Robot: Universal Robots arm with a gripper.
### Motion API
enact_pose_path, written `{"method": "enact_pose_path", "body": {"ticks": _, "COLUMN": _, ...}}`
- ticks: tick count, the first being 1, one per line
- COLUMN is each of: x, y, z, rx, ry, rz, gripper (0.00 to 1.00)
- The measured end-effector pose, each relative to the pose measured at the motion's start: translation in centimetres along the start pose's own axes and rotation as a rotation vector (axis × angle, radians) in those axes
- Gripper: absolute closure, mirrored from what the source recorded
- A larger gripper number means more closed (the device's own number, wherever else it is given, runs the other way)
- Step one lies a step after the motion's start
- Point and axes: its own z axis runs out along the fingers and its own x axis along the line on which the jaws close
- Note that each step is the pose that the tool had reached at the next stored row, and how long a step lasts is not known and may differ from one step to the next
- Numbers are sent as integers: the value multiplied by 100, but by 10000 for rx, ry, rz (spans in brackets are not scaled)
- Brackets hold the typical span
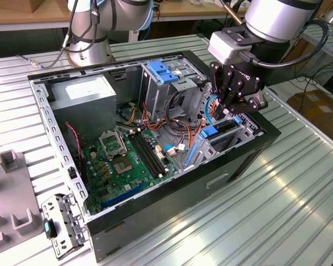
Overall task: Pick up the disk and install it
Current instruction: 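Insert the first disk wire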
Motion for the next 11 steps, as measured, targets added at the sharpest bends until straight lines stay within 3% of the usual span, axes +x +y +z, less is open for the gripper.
{"method": "enact_pose_path", "body": {"ticks": 6, "x": -1, "y": -56, "z": 1, "rx": 0, "ry": -1, "rz": 0, "gripper": 89}}
{"method": "enact_pose_path", "body": {"ticks": 9, "x": -6, "y": -178, "z": 1, "rx": -8, "ry": 0, "rz": -1, "gripper": 89}}
{"method": "enact_pose_path", "body": {"ticks": 11, "x": -10, "y": -311, "z": 2, "rx": -13, "ry": 0, "rz": 0, "gripper": 89}}
